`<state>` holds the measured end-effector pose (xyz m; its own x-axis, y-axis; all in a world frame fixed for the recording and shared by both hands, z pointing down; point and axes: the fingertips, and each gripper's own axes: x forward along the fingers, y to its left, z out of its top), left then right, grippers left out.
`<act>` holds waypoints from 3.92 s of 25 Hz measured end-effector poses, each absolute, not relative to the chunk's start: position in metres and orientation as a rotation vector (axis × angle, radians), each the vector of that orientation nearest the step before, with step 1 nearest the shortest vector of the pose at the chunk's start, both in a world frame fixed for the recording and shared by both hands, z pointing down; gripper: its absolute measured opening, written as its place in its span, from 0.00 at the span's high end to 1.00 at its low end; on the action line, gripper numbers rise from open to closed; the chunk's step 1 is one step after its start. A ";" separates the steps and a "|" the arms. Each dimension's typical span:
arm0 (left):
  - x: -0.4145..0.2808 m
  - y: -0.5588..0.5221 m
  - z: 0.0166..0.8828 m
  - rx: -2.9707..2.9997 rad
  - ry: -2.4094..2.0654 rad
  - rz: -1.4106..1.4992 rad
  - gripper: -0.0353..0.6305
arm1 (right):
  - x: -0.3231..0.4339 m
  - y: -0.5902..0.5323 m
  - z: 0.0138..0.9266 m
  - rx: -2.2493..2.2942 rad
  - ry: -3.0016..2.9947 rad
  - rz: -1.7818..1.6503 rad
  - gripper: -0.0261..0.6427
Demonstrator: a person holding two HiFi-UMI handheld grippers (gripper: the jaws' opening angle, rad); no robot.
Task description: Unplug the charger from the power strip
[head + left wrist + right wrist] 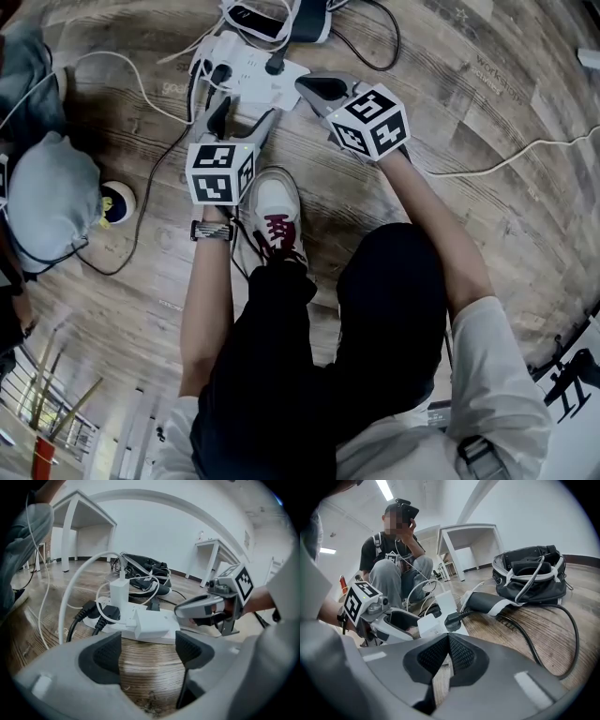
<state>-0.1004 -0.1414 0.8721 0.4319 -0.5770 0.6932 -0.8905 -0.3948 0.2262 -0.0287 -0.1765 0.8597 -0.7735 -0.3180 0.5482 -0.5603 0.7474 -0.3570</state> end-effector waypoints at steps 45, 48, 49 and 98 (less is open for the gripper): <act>-0.128 -0.167 0.444 2.378 -1.583 0.514 0.94 | 0.007 -0.209 0.389 1.059 -2.634 0.172 0.96; -0.128 -0.165 0.384 2.374 -1.593 0.518 0.94 | 0.012 -0.201 0.329 1.067 -2.627 0.160 0.96; -0.127 -0.164 0.361 2.377 -1.599 0.513 0.94 | 0.014 -0.198 0.307 1.070 -2.627 0.152 0.96; -0.085 0.050 -0.255 2.541 -1.889 0.176 0.94 | 0.066 0.028 -0.289 1.224 -2.844 -0.124 0.96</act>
